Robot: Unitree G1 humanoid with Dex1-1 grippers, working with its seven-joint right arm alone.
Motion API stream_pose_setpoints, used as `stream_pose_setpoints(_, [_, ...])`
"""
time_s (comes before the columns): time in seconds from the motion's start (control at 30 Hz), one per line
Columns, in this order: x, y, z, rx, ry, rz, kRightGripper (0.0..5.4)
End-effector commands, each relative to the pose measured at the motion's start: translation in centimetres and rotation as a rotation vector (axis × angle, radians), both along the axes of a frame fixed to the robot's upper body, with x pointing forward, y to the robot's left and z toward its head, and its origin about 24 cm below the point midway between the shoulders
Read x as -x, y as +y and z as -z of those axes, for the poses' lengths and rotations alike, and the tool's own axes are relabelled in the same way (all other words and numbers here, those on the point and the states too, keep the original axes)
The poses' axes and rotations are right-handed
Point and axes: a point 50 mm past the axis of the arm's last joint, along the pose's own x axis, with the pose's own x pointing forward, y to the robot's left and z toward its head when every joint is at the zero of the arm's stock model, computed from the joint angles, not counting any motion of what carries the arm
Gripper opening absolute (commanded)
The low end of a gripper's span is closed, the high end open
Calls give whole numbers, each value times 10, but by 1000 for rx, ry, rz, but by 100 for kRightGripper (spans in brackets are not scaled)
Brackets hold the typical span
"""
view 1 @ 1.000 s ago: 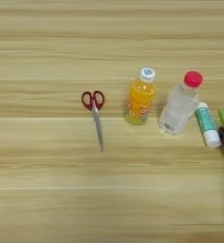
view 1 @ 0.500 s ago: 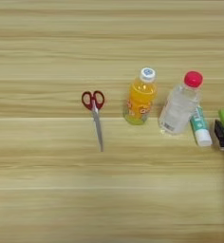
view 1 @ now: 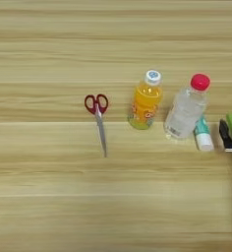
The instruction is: Move the objects on the table
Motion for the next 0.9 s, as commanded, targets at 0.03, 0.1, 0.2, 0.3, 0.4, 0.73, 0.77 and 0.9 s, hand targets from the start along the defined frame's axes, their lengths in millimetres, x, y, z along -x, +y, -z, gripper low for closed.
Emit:
stream_pose_setpoints(0.03, [-7,3,-29,46,-120,-40,537])
stream_pose_setpoints(0.1, [-6,5,-31,46,-125,-46,537])
stream_pose_setpoints(0.2, [-5,8,-34,45,-135,-60,537])
stream_pose_setpoints(0.3, [-1,15,-40,42,-143,-88,537])
stream_pose_setpoints(0.4, [1,22,-42,35,-144,-110,537])
stream_pose_setpoints(0.73, [8,35,-36,-6,-109,-153,537])
stream_pose_setpoints(0.77, [10,37,-35,-9,-102,-159,537])
stream_pose_setpoints(0.9, [15,42,-31,-18,-82,-173,537])
